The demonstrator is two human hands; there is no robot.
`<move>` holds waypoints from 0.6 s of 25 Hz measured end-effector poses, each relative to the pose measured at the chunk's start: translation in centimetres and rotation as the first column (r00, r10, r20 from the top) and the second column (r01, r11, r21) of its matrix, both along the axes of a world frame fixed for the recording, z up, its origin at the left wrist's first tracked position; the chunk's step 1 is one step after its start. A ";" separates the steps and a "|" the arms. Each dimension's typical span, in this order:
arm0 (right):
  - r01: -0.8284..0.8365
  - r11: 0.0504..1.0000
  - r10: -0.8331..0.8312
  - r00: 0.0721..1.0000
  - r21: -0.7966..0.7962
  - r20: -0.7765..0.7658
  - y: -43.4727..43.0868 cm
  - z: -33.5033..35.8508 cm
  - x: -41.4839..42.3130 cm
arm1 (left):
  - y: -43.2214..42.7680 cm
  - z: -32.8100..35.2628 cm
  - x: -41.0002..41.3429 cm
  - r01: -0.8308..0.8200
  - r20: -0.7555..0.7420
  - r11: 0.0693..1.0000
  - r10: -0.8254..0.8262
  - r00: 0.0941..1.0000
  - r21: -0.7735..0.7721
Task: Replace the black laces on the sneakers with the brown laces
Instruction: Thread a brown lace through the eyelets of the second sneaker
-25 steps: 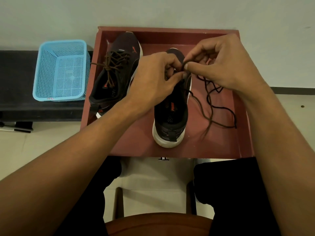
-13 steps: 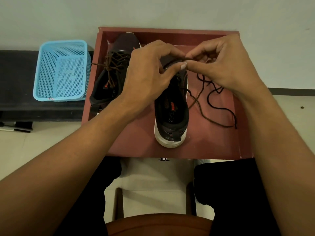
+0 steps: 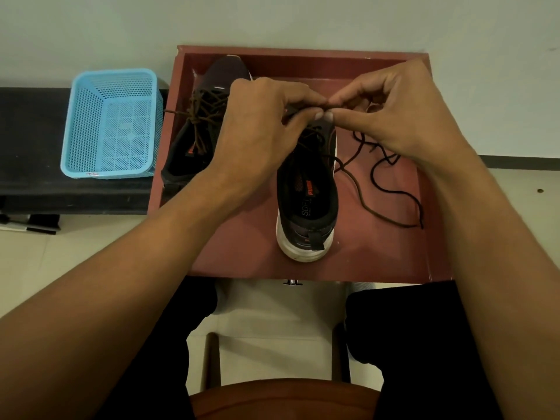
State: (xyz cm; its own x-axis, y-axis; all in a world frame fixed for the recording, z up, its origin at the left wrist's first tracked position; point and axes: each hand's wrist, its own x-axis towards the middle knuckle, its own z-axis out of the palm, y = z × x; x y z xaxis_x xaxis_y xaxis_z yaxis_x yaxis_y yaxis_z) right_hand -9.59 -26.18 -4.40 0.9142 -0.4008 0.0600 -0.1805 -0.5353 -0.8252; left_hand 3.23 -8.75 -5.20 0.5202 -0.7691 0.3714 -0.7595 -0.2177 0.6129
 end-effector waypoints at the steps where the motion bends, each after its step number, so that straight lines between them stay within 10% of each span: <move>1: 0.008 1.000 -0.008 1.000 0.000 0.003 -0.2 -0.1 -0.1 | 0.2 -0.1 0.3 -0.021 0.001 1.000 0.021 1.000 0.003; 15: 0.041 0.998 -0.041 0.999 0.038 0.004 -0.8 0.0 -0.6 | 0.7 -0.4 1.3 -0.093 -0.060 0.995 0.094 0.994 0.019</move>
State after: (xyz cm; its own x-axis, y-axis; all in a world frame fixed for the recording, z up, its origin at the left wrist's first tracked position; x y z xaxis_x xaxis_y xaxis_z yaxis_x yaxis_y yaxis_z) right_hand -10.20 -26.99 -4.40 0.8967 -0.4399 0.0486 -0.1972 -0.4956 -0.8459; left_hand 4.57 -8.08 -5.58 0.6115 -0.7214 0.3249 -0.6967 -0.2964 0.6533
